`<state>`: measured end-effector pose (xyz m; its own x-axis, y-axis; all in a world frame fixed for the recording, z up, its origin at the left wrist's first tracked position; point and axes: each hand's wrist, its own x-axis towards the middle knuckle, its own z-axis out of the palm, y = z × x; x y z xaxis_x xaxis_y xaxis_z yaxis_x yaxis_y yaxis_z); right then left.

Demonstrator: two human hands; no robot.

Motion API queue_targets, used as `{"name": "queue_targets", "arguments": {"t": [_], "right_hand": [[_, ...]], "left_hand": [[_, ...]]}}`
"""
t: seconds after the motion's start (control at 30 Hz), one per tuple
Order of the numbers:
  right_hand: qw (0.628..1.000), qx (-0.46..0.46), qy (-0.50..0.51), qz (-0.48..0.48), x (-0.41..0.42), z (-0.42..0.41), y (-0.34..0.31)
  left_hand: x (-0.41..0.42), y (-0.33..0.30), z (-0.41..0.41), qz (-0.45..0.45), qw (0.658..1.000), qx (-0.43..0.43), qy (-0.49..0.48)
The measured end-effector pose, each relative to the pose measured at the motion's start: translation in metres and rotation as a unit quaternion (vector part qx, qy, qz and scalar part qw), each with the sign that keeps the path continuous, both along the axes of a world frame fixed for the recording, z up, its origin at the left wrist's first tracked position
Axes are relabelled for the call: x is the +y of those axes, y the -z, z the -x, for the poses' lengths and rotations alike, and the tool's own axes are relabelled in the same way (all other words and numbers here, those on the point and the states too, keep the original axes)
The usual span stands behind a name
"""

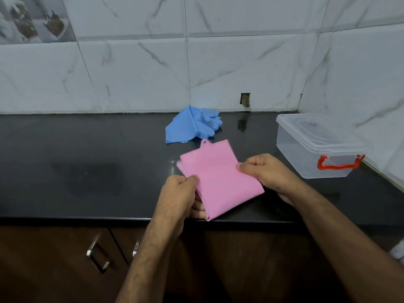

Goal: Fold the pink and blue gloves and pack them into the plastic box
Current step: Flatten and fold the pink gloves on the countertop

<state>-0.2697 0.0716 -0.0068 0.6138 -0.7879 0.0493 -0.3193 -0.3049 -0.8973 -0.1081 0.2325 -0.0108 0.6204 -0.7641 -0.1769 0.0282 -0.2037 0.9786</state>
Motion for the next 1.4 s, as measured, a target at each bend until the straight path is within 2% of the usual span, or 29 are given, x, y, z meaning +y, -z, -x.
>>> {"name": "queue_targets", "arguments": {"t": [0.17,0.4,0.5,0.6,0.67,0.73,0.8,0.93,1.1,1.17,1.23,1.33,1.4], "right_hand": [[0.999,-0.018,-0.014,-0.034,0.001,0.003,-0.002],[0.999,-0.033,0.013,0.003,0.004,0.003,0.004],[0.999,-0.029,0.009,0.031,0.005,0.003,0.005],[0.998,-0.029,0.007,0.050,0.005,0.002,0.006],[0.998,-0.030,0.011,0.055,0.003,0.002,0.007],[0.998,-0.027,0.016,0.060,0.002,0.001,0.008],[0.998,-0.028,0.016,0.062,0.002,0.001,0.009],[0.997,-0.036,0.021,0.067,0.005,0.002,0.008],[0.994,-0.029,0.046,0.096,0.008,0.004,0.009],[0.988,-0.017,0.062,0.141,0.012,0.006,0.010],[0.966,-0.008,0.095,0.242,0.020,0.010,0.010],[0.873,-0.010,0.104,0.476,0.041,0.015,0.006],[0.839,0.047,0.029,0.541,0.055,0.011,0.006]], "left_hand": [[0.001,-0.002,0.000,0.006,0.999,0.033,0.011],[0.001,0.002,0.005,0.029,0.999,-0.002,-0.029],[0.010,0.009,0.015,0.063,0.993,-0.064,-0.077],[0.027,0.026,0.031,0.128,0.972,-0.159,-0.116],[0.035,0.039,0.038,0.180,0.960,-0.181,-0.111],[0.038,0.046,0.043,0.202,0.945,-0.240,-0.089],[0.042,0.048,0.046,0.203,0.926,-0.310,-0.068],[0.046,0.046,0.044,0.159,0.908,-0.387,0.014],[0.047,0.043,0.041,0.143,0.906,-0.395,0.044],[0.048,0.042,0.040,0.132,0.908,-0.394,0.049],[0.047,0.041,0.040,0.130,0.912,-0.386,0.046],[0.045,0.041,0.039,0.126,0.916,-0.379,0.040],[0.044,0.041,0.038,0.122,0.918,-0.375,0.038]]}}
